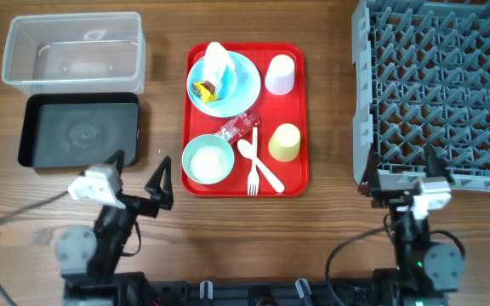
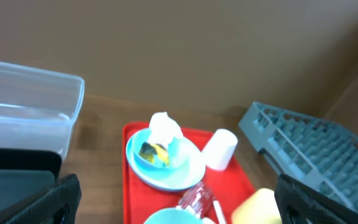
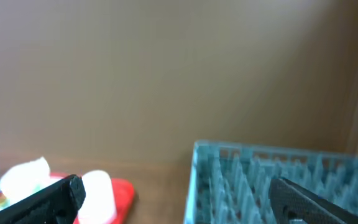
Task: Sort waste into correct bins and load items into the dishwasher rack
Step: 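Raise both arms from rest toward the red tray, then grasp the yellow snack wrapper on the blue plate with the left gripper, then carry the wrapper to the clear bin and release it, then grasp the white tissue on the blue plate with the left gripper, then move the tissue to the clear bin and release it, then grasp the red wrapper beside the blue plate with the left gripper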
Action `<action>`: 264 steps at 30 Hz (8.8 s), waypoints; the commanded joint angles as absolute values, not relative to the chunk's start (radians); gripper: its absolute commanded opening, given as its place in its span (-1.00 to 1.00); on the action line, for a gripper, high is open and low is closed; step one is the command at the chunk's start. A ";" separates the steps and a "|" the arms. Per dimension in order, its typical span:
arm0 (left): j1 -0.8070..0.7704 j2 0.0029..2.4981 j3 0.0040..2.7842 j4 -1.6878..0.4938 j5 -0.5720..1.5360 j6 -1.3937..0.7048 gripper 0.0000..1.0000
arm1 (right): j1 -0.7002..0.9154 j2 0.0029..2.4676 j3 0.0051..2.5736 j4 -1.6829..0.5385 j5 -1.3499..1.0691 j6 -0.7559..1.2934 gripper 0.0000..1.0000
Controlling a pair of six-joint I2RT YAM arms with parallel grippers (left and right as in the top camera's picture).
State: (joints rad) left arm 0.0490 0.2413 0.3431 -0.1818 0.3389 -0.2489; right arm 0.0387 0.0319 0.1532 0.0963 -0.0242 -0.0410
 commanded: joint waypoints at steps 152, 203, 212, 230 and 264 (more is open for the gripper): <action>-0.286 2.106 1.760 -0.759 0.089 0.031 0.93 | 0.042 1.371 1.189 -0.843 -0.360 -0.001 0.54; 0.001 1.933 1.762 -0.682 -0.147 -0.012 -0.92 | 0.042 1.371 1.183 -0.847 -0.335 0.004 0.54; 0.116 1.960 1.762 -0.661 -0.026 -0.010 1.00 | 0.042 1.371 1.182 -0.851 -0.339 0.010 0.54; -0.135 1.958 1.745 -1.084 0.288 0.076 0.58 | 0.042 1.371 1.182 -0.854 -0.338 0.007 0.56; -0.395 2.025 1.360 -0.635 0.197 0.127 0.48 | 0.042 1.371 1.183 -0.855 -0.339 0.007 0.55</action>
